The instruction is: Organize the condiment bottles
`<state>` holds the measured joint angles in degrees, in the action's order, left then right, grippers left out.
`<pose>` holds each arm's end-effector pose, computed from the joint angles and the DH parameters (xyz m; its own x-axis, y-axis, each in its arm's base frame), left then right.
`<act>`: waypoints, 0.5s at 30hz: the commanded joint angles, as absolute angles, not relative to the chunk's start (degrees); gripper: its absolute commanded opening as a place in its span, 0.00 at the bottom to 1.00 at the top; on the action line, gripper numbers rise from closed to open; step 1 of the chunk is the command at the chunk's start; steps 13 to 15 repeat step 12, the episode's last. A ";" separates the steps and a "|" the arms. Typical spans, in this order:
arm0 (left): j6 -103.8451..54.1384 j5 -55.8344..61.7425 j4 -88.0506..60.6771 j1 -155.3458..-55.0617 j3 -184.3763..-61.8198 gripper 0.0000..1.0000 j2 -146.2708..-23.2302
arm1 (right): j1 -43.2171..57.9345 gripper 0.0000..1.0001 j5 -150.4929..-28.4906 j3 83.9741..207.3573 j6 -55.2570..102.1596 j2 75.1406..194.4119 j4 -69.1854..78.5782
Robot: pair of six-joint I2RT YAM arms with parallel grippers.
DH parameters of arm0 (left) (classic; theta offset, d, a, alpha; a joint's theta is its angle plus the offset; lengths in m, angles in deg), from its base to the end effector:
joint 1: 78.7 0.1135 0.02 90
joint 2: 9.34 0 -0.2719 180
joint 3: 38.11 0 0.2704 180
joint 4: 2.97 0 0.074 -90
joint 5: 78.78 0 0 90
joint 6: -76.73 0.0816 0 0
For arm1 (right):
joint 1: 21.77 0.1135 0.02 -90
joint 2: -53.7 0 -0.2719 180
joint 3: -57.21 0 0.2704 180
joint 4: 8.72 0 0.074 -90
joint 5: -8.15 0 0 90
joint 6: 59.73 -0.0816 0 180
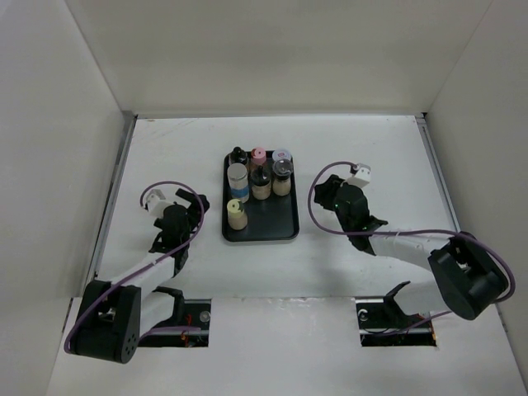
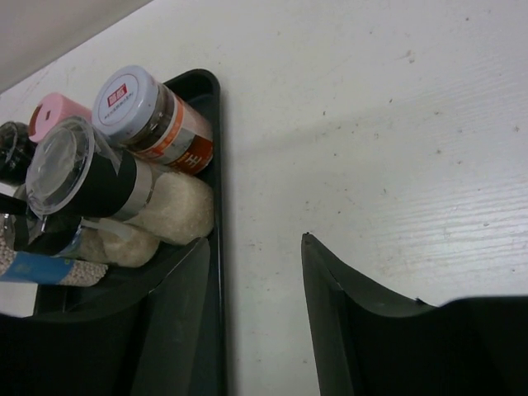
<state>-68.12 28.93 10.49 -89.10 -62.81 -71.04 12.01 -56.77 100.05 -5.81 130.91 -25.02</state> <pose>0.2466 -0.0200 0.1296 -0.1425 -0.7658 -0.6271 -0.3801 0.6274 -0.6797 0.2882 0.1512 0.1801 -0.3077 0.4359 -0.8458 0.0155 0.8911 0.4536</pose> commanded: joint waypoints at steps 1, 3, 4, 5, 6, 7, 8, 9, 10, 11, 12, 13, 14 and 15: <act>-67.68 28.62 12.77 -89.73 -65.08 1.00 -71.31 | 12.11 0.58 -58.91 102.11 -5.51 132.09 -29.39; -67.68 28.62 13.21 -89.73 -64.73 1.00 -71.13 | 12.11 0.62 -59.00 102.64 -5.16 132.62 -29.39; -67.68 28.62 13.39 -89.47 -64.64 1.00 -71.13 | 12.11 0.63 -59.00 102.90 -4.81 132.88 -29.39; -67.68 28.53 13.48 -89.38 -64.55 1.00 -71.22 | 12.20 0.65 -58.91 103.08 -4.37 133.15 -29.39; -67.68 28.53 13.48 -89.38 -64.64 1.00 -71.39 | 12.46 0.67 -58.82 103.17 -4.01 133.32 -29.39; -67.68 28.44 13.48 -89.56 -64.73 1.00 -71.57 | 12.64 0.68 -58.74 103.34 -3.66 133.50 -29.39; -67.68 28.18 13.48 -89.73 -64.81 1.00 -71.57 | 12.73 0.69 -58.74 103.52 -3.49 133.67 -29.39; -67.68 28.09 13.48 -89.73 -64.82 1.00 -71.40 | 12.81 0.69 -58.82 103.60 -3.40 133.68 -29.39; -67.68 28.09 13.48 -89.73 -64.82 1.00 -71.31 | 12.99 0.70 -58.74 103.61 -3.40 133.68 -29.39; -67.59 28.09 13.48 -89.73 -64.82 1.00 -71.22 | 13.16 0.70 -58.65 103.69 -3.40 133.68 -29.39; -67.59 28.35 13.56 -89.73 -64.73 1.00 -71.22 | 13.34 0.70 -58.47 103.69 -3.31 133.50 -29.30; -67.59 28.35 13.56 -89.73 -64.73 1.00 -71.22 | 13.34 0.70 -58.47 103.69 -3.31 133.50 -29.30; -67.59 28.35 13.56 -89.73 -64.73 1.00 -71.22 | 13.34 0.70 -58.47 103.69 -3.31 133.50 -29.30; -67.59 28.35 13.56 -89.73 -64.73 1.00 -71.22 | 13.34 0.70 -58.47 103.69 -3.31 133.50 -29.30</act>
